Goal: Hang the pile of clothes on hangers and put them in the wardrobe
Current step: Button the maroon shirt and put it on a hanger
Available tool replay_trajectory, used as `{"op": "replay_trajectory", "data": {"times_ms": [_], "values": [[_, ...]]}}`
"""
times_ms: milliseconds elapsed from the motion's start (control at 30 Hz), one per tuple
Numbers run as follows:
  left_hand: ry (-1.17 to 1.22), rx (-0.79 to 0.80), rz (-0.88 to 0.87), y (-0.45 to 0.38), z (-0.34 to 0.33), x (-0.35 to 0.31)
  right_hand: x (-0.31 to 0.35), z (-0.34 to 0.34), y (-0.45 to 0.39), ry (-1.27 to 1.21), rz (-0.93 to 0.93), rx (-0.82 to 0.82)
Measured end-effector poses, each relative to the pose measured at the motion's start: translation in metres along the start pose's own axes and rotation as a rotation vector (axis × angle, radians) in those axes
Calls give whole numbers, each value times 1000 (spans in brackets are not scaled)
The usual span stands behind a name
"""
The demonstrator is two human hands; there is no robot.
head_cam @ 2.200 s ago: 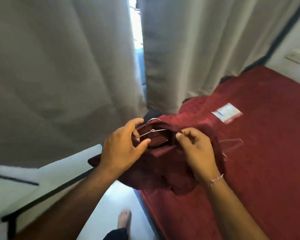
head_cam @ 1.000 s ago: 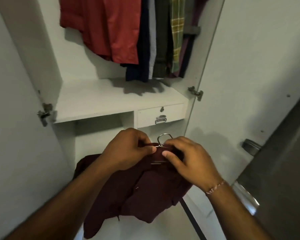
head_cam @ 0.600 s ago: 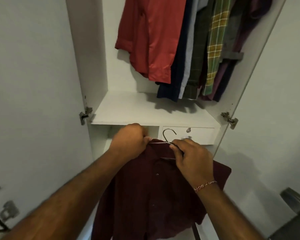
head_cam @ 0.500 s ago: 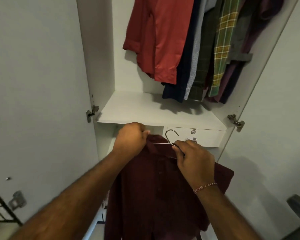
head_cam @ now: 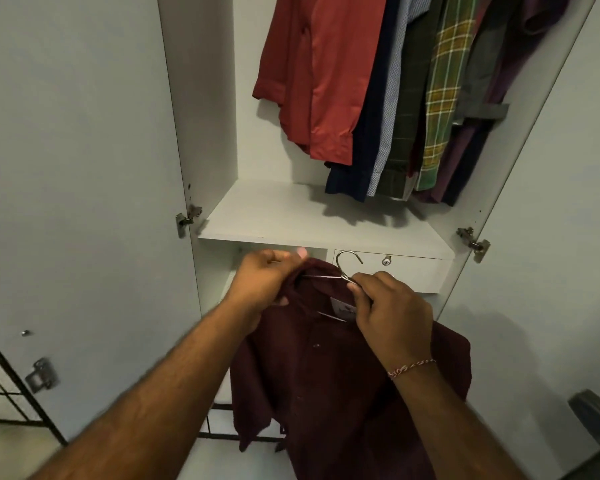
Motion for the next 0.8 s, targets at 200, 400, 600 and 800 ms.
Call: {"op": "replay_trajectory", "data": {"times_ms": [200,400,600,800], "values": [[-3,149,113,-11,6,10,-5,5,-4,-90,-25,44],[-205,209,239,-27,28,28,-8,2,-8,-76,2,124],[-602,53,-418,-16,9,-11,-2,-9,-7,41,39,179],[-1273,99,-590,-15,-16,-22,10,-10,-13,42,40,144]]}}
Point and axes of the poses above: each hand's wrist, its own y-axis away from the middle knuckle, its own z-axis out of the back of the hand, x = y × z, the point moved 5 cm from there along -y, towards the middle knuckle, and after that the axes turned 1 degree about z, right-handed, at the moved point
